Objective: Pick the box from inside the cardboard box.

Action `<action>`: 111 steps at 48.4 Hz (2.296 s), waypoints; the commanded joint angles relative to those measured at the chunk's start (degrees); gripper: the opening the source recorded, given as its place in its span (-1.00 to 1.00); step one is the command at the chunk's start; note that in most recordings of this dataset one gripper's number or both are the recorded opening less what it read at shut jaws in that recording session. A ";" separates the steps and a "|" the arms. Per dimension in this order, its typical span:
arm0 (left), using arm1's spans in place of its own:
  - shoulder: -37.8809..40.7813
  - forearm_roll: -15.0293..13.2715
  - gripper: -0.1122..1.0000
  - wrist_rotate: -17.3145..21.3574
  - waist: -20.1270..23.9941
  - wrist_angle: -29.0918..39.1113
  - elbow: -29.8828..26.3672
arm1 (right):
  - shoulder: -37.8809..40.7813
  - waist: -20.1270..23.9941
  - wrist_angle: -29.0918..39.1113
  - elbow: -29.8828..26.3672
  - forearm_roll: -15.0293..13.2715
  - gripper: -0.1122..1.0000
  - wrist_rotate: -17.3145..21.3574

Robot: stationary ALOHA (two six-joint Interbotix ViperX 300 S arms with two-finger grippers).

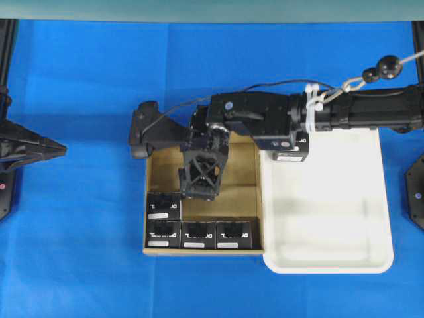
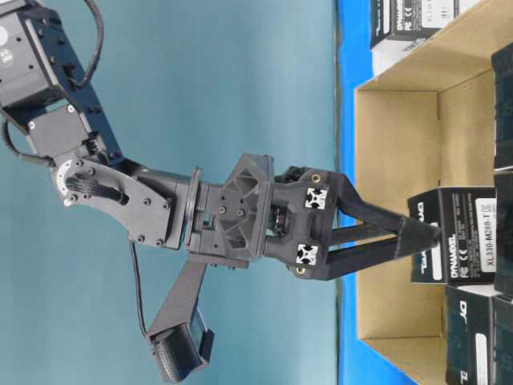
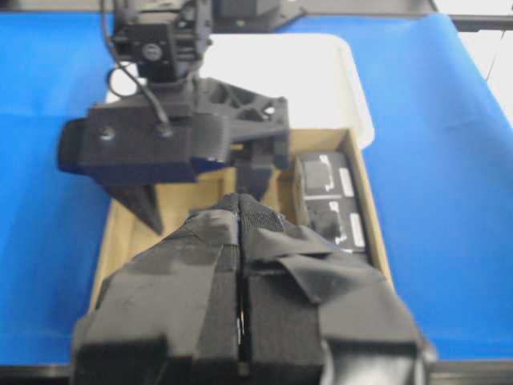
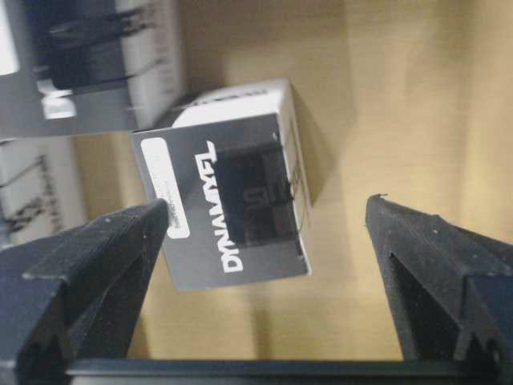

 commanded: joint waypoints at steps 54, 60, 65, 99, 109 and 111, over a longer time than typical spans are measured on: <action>-0.35 0.18 -0.92 -0.09 0.09 -0.26 -1.58 | -4.92 -1.41 26.46 -26.54 0.09 0.97 -1.32; -0.44 0.18 -0.92 -0.09 0.00 -0.26 -1.58 | -4.04 -1.32 31.99 -32.61 0.09 0.97 -1.32; -0.44 0.18 -0.92 -0.09 0.00 -0.26 -1.58 | -3.43 -1.14 33.22 -37.09 0.09 0.97 -1.05; -0.79 0.18 -0.92 -0.09 -0.53 -0.35 -1.67 | -2.99 -0.26 33.93 -37.44 0.00 0.97 -1.23; -0.79 0.18 -0.92 -0.09 -0.53 -0.26 -1.67 | -2.72 0.35 30.15 -28.13 -0.09 0.97 -4.92; -0.79 0.18 -0.92 -0.09 -0.53 -0.26 -1.67 | -2.81 0.53 28.74 -26.10 -0.09 0.97 -5.89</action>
